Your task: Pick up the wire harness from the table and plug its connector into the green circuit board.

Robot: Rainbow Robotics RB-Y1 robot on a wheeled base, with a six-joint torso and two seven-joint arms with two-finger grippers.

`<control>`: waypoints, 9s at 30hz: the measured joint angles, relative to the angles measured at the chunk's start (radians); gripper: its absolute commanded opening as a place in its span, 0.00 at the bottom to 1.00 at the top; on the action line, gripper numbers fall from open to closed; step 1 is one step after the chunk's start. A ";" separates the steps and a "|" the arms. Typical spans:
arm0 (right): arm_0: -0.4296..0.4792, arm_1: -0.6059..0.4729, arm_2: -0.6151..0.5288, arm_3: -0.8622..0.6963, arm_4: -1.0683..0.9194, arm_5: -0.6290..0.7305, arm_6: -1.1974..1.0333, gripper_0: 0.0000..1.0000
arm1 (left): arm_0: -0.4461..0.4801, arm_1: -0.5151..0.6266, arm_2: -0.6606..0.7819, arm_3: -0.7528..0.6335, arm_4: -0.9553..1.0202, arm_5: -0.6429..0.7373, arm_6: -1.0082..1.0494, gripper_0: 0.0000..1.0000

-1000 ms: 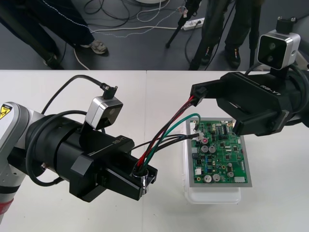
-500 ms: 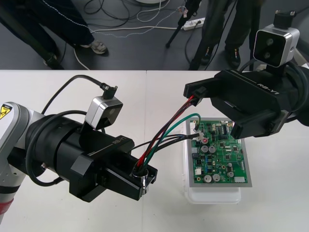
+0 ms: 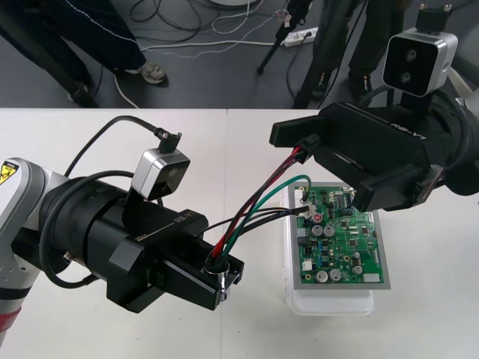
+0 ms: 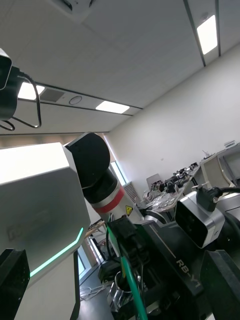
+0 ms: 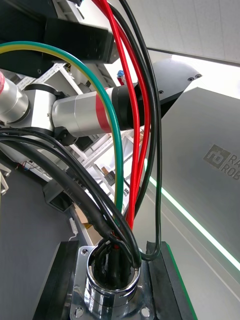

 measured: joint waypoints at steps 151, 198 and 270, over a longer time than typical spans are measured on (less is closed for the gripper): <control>0.446 -0.093 -0.328 -0.323 0.357 0.387 0.308 0.00 | -0.031 0.162 0.205 -0.032 -0.139 0.261 -0.307 1.00; 0.451 0.050 -0.220 -0.404 0.562 0.421 0.395 0.00 | -0.111 0.128 0.094 -0.032 -0.158 0.332 -0.636 1.00; 0.451 0.076 -0.187 -0.405 0.563 0.421 0.395 0.00 | -0.050 -0.049 0.079 0.002 -0.205 0.251 -0.709 0.95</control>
